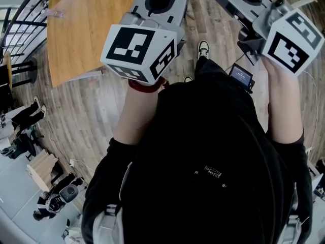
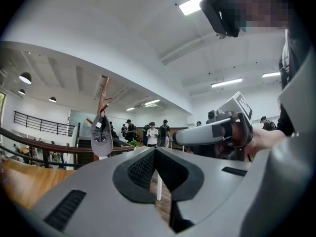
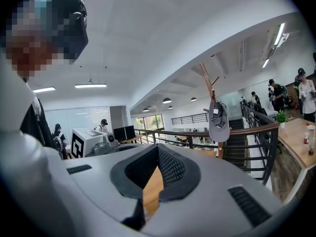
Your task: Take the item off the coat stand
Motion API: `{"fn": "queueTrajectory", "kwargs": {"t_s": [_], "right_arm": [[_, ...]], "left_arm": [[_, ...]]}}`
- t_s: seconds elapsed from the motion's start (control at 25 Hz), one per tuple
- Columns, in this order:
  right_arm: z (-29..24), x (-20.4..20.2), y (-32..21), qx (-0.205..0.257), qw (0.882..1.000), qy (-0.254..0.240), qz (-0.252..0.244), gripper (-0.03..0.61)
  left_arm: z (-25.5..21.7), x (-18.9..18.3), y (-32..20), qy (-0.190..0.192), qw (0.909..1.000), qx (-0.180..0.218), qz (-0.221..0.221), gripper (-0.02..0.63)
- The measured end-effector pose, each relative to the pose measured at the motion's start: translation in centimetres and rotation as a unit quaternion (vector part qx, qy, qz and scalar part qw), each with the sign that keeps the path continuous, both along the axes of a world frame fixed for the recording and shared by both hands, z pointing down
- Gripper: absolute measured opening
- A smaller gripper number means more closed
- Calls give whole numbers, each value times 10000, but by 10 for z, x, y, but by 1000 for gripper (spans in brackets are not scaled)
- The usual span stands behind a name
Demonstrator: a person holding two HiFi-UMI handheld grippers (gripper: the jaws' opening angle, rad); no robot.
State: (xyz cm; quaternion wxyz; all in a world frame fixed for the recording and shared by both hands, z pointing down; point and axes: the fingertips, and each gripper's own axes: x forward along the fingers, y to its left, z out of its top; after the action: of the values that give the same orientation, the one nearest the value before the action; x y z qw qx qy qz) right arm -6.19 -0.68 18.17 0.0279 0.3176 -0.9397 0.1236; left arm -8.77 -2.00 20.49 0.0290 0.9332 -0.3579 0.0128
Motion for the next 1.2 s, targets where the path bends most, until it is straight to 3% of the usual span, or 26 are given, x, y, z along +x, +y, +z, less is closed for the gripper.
{"fn": "queueTrajectory", "kwargs": {"t_s": [0.32,0.56,0.84,1.2], "right_arm": [[5,-7,-33,21,9998,39,-212,17],[-6,-1,-92,-47,9996,-14,-262,17],[21,14,-113,-38,9996,-112,-263,17],[-1,33,-208,-41,9984,-93,-548,17]], "left_arm": [[4,-6,-28,39,9998,8,-169,-6],[-7,1,-84,23,9999,4,-160,-5],[15,16,-104,64,9999,106,-93,-3],[-12,28,-196,196,9987,196,-427,-2]]}}
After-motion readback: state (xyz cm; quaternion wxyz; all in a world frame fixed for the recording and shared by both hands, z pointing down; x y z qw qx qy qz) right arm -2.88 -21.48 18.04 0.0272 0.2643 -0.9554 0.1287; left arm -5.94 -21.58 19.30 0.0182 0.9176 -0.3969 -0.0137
